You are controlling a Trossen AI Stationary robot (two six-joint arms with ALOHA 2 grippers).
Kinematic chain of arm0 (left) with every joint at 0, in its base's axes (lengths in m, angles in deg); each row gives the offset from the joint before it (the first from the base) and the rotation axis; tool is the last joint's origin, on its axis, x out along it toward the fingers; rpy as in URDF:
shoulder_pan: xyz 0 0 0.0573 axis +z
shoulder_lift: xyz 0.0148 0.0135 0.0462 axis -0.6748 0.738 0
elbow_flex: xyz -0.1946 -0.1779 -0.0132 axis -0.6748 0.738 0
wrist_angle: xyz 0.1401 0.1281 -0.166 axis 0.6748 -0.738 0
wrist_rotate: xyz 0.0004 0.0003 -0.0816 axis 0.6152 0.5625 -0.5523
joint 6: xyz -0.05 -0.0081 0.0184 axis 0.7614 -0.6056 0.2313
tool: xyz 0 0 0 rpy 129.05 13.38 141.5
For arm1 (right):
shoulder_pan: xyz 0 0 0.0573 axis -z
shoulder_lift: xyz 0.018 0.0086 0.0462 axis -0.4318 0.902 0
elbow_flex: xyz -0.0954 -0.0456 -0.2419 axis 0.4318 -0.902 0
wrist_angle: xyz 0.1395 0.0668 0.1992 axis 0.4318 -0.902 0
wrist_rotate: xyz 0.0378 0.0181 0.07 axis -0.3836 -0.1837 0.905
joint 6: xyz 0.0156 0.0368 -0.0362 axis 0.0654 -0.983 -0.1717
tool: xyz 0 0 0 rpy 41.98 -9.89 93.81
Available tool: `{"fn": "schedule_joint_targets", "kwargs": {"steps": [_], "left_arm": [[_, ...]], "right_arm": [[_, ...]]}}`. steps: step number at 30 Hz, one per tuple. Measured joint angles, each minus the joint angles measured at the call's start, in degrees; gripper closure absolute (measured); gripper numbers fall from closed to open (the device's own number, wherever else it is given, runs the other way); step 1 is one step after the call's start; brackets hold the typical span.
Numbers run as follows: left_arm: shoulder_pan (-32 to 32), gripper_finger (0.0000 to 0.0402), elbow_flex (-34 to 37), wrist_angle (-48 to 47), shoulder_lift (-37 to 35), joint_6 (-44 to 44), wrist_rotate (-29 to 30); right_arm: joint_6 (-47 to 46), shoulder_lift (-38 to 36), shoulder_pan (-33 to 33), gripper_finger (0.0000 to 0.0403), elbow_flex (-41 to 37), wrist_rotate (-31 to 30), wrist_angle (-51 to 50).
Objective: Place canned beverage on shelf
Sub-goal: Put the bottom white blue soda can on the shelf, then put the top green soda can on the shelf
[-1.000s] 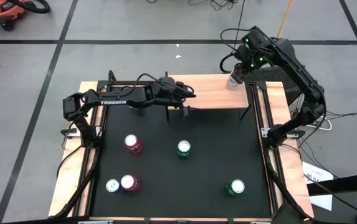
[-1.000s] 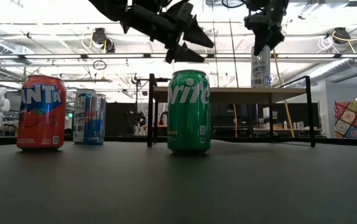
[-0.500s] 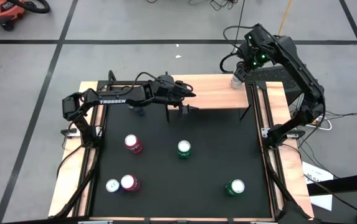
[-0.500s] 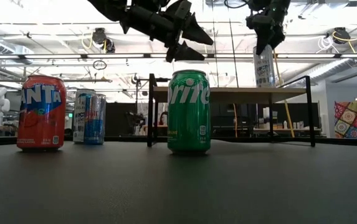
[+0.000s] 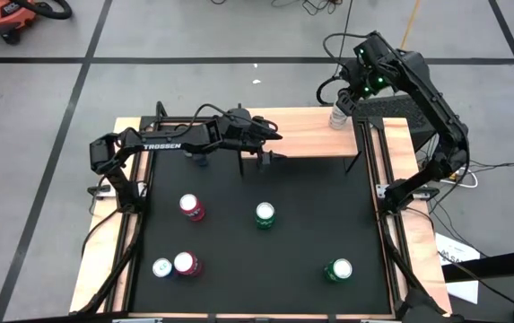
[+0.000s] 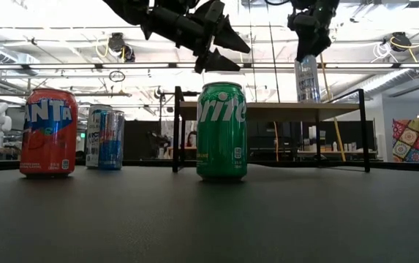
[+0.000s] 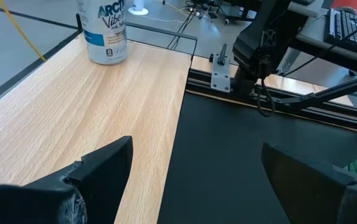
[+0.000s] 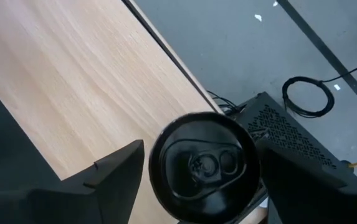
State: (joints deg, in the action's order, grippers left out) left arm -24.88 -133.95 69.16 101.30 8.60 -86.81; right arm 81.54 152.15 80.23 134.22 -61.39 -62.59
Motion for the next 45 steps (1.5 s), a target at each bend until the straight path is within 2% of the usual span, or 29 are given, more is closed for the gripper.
{"fn": "schedule_joint_targets", "kwargs": {"steps": [4, 9, 14, 16, 19, 22, 25, 29, 36, 42, 45], "left_arm": [[0.0, 0.0045, 0.0, 0.0, 0.0, 0.0, 0.0], [0.2, 0.0045, -0.3, -1.5, -1.0, 0.0, 0.1], [0.9, 0.0045, -0.9, -3.6, -5.0, 0.0, 3.6], [1.6, 0.0045, -0.9, -5.8, -7.2, 0.0, 5.1], [2.3, 0.0045, -1.0, -9.0, -10.8, -0.1, 8.7], [2.8, 0.0045, -1.0, -18.0, -14.7, -0.1, 14.0], [3.0, 0.0045, -0.9, -27.8, -17.9, -0.1, 21.1], [4.8, 0.0045, 1.4, -35.5, -21.5, -0.1, 26.0], [12.0, 0.0046, 6.0, -39.2, -28.1, 0.9, 23.4], [17.0, 0.0046, 6.1, -46.9, -31.9, 0.0, 25.6], [18.3, 0.0046, 6.1, -50.0, -32.0, 0.0, 26.6]], "right_arm": [[-0.7, -0.8, 0.0, 0.0106, 0.0, 0.4, 1.8], [-2.9, -2.3, 0.0, 0.0106, 0.0, 4.3, 5.0], [-4.6, -4.5, 0.0, 0.0106, 0.0, 4.8, 11.7], [-5.9, -5.5, 0.0, 0.0106, 0.0, 6.9, 15.4], [-10.8, -6.5, 0.0, 0.0106, 0.0, 13.1, 20.6], [-15.2, -6.6, -0.4, 0.0106, 0.0, 19.5, 24.2], [-18.2, -6.2, -2.8, 0.0106, 0.0, 22.2, 27.2], [-20.7, -5.5, -7.3, 0.0118, 0.0, 21.1, 30.9], [-24.5, -5.6, -13.5, 0.0138, 0.0, 20.5, 35.3], [-24.8, -5.8, -15.7, 0.0143, 0.0, 11.6, 27.1], [-24.4, -5.7, -16.6, 0.0143, 0.0, 9.9, 25.4]]}}
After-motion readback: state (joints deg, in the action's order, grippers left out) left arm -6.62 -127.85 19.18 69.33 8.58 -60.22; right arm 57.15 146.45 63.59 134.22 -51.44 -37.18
